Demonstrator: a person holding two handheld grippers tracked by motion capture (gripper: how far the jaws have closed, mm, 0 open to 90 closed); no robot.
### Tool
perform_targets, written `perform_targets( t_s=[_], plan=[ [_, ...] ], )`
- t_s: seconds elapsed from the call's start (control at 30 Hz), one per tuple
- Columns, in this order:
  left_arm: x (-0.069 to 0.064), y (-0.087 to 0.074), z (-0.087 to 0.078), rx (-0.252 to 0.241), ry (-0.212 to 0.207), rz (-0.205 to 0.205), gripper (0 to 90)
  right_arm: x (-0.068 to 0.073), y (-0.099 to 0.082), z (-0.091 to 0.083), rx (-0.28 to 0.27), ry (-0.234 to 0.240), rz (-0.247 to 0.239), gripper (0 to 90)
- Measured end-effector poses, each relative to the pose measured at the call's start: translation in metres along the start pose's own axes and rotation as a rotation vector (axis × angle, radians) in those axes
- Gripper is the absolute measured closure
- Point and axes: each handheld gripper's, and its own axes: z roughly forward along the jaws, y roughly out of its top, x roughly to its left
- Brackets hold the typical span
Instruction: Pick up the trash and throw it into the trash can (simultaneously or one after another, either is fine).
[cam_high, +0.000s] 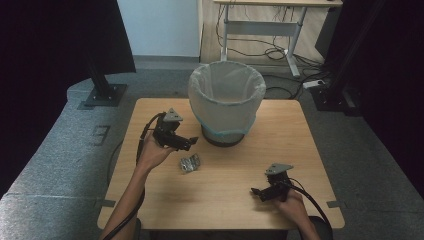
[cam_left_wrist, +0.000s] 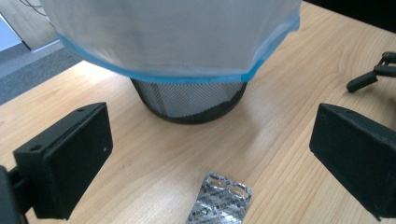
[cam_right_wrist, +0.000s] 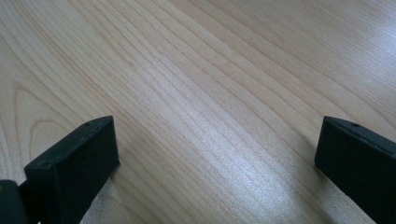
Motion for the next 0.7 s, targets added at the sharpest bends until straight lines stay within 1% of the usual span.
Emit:
perform_targets(
  t_s=[0.17,0.23,0.27,0.33,0.4,0.43,0.47,0.7],
  plan=[
    [-0.002,-0.016,0.008,-0.003,-0.012,-0.012,0.0,0.0,0.0,0.0,0.002,0.0,0.0,0.0],
    [-0.003,-0.024,0.012,0.001,-0.013,-0.01,0.0,0.0,0.0,0.0,0.001,0.0,-0.001,0.0],
    [-0.003,-0.024,0.012,0.001,-0.013,-0.01,0.0,0.0,0.0,0.0,0.001,0.0,-0.001,0.0],
    [-0.005,-0.03,0.016,0.007,-0.018,-0.007,0.0,0.0,0.0,0.0,0.003,0.0,0.002,0.0],
    [-0.007,-0.037,0.021,0.02,-0.022,-0.003,0.0,0.0,0.0,0.0,0.001,-0.001,0.003,0.0],
    [-0.008,-0.043,0.025,0.033,-0.031,-0.007,0.0,0.0,0.0,0.0,0.001,-0.001,-0.001,0.0],
    [-0.008,-0.043,0.025,0.033,-0.031,-0.007,0.0,0.0,0.0,0.0,0.001,-0.001,-0.001,0.0],
    [-0.01,-0.061,0.039,0.071,-0.04,-0.018,0.0,0.0,0.0,0.0,0.0,0.0,0.004,0.0]
  ],
)
